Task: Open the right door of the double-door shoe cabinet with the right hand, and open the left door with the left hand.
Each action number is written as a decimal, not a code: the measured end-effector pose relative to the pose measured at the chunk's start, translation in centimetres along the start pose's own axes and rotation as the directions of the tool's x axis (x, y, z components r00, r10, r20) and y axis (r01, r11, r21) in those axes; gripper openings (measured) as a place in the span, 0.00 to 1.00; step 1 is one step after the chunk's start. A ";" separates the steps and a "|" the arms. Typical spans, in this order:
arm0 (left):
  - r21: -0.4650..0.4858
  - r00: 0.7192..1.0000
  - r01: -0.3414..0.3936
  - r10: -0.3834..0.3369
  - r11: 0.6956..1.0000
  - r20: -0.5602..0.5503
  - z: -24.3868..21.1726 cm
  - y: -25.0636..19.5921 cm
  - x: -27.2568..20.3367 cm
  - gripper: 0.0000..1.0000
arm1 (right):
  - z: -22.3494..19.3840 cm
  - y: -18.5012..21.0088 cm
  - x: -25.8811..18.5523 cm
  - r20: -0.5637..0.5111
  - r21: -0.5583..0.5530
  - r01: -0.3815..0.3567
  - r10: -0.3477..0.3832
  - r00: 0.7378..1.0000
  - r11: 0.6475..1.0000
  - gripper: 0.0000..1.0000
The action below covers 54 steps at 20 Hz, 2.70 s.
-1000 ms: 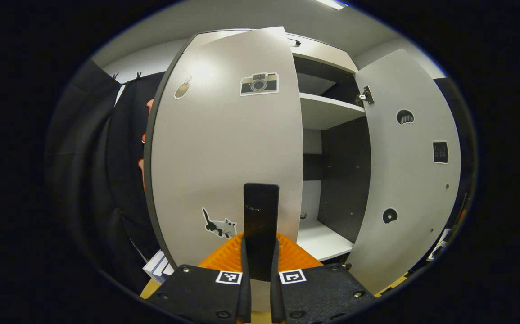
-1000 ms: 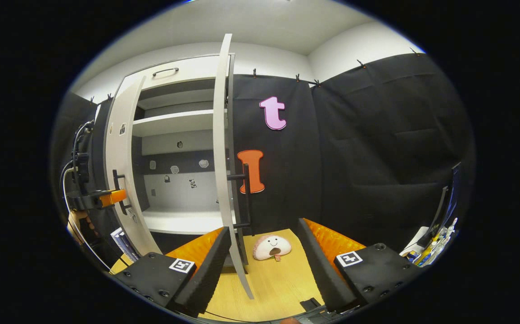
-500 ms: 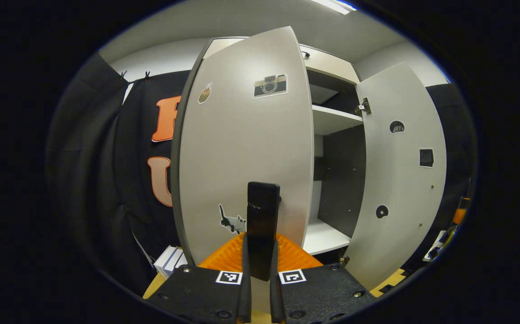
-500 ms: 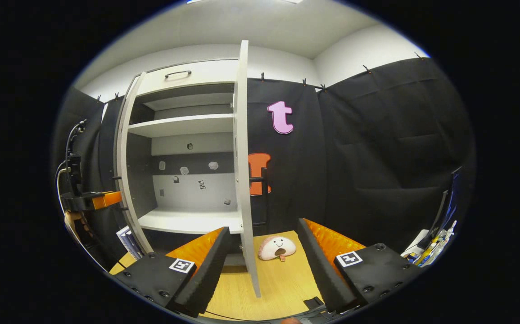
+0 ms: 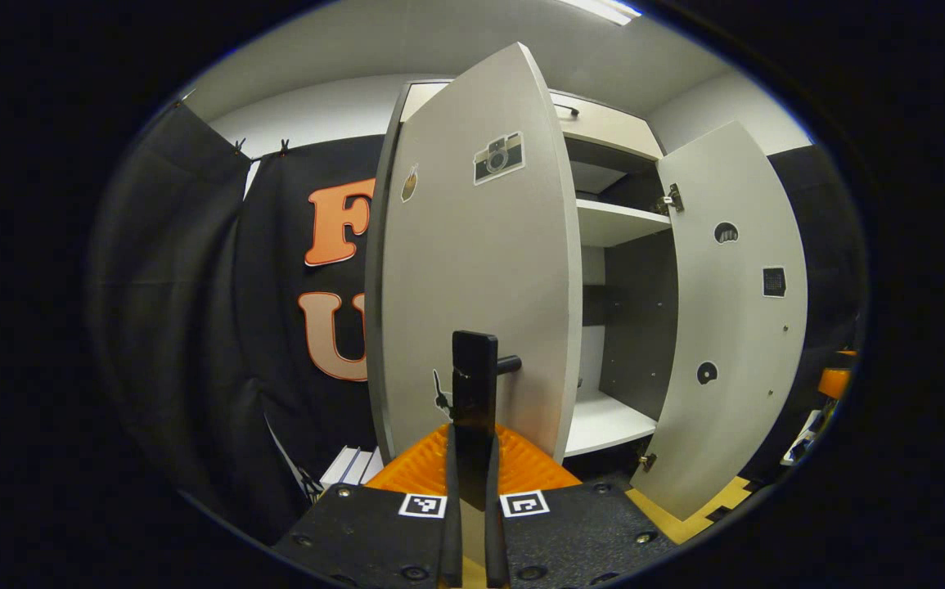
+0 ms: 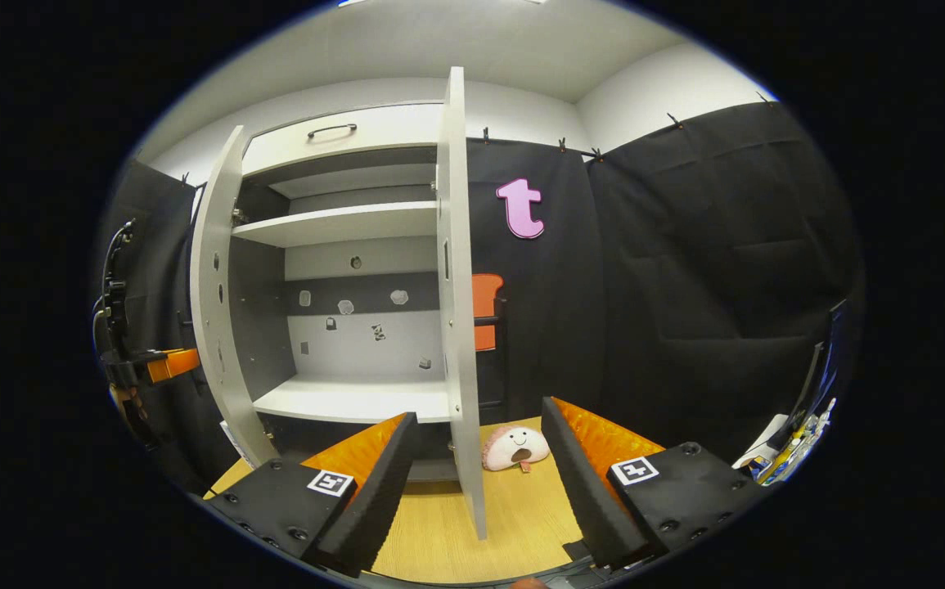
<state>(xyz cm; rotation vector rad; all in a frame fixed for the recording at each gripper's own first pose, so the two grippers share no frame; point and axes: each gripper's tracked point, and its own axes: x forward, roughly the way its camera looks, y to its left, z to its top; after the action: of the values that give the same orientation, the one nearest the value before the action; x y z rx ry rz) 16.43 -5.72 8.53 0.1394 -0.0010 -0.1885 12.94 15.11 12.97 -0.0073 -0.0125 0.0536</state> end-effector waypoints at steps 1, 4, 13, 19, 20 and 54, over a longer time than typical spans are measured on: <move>-0.002 1.000 -0.008 0.008 1.000 0.002 -0.1 0.2 -0.1 0.10 | 0.0 0.2 0.1 0.000 0.000 -0.003 0.003 1.000 1.000 0.89; -0.002 1.000 -0.024 0.024 1.000 0.003 -0.1 0.5 -0.3 0.07 | -0.2 0.2 0.3 -0.008 -0.004 -0.011 0.011 1.000 1.000 0.89; 0.002 0.994 -0.106 0.106 0.994 0.000 -0.1 4.0 -1.9 0.03 | -0.2 0.3 1.1 -0.007 -0.013 -0.022 0.022 1.000 1.000 0.90; 0.006 0.993 -0.121 0.121 0.993 0.000 -0.2 5.6 -2.5 0.03 | -0.7 1.2 1.4 -0.016 -0.013 -0.035 0.035 0.999 0.999 0.89; 0.008 0.992 -0.124 0.124 0.992 0.000 -0.1 5.9 -2.7 0.02 | -0.7 1.2 1.3 -0.015 -0.015 -0.035 0.034 0.999 0.999 0.99; -0.104 0.980 -0.198 0.195 0.975 -0.042 -0.3 6.7 -14.3 0.39 | -0.4 1.1 1.5 -0.010 -0.049 -0.008 0.007 1.000 0.999 0.89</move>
<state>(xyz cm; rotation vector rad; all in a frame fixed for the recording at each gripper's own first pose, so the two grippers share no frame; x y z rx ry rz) 3.66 3.47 9.36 0.0341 0.0266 0.0115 14.34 16.32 12.60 -0.0564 -0.0042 0.0605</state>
